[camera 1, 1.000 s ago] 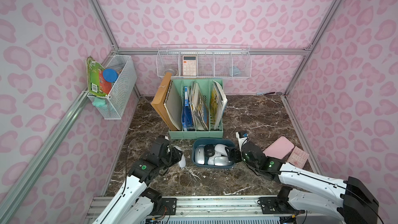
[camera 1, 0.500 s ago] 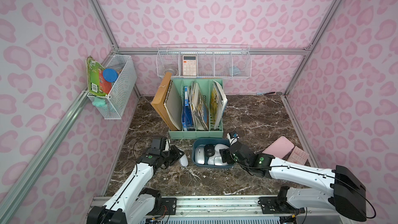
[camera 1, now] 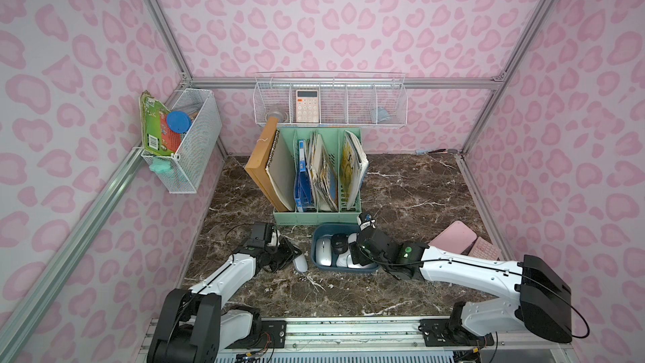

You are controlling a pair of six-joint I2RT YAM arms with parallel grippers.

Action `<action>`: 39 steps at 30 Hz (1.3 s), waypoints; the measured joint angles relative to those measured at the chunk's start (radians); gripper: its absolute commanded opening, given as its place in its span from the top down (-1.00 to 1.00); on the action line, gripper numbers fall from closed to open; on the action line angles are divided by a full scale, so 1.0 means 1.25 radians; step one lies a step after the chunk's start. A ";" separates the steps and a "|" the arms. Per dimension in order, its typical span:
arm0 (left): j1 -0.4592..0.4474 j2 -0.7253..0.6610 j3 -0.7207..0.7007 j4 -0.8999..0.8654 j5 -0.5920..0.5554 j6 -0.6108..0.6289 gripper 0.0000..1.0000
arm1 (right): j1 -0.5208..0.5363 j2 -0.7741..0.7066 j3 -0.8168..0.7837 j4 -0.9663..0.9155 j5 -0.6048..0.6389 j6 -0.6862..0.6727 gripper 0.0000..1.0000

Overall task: Take out the mouse from the storage box
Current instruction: Place the mouse at the center of the board, then pick up the mouse from the storage box.

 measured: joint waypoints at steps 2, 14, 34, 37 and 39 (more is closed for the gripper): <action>0.003 0.029 0.003 0.026 0.016 0.011 0.32 | 0.001 0.009 0.004 -0.003 0.000 0.000 -0.75; 0.008 0.034 -0.004 0.071 0.005 0.021 -0.27 | 0.012 0.060 0.038 -0.026 0.000 0.008 -0.75; 0.009 -0.466 0.014 -0.292 -0.299 0.034 -0.88 | 0.058 0.197 0.205 -0.126 0.021 0.014 -0.76; 0.009 -0.570 0.002 -0.321 -0.344 0.038 -0.93 | 0.059 0.244 0.256 -0.163 0.024 0.027 -0.76; 0.009 -0.625 -0.013 -0.329 -0.364 0.046 -0.96 | 0.061 0.273 0.284 -0.183 0.025 0.030 -0.77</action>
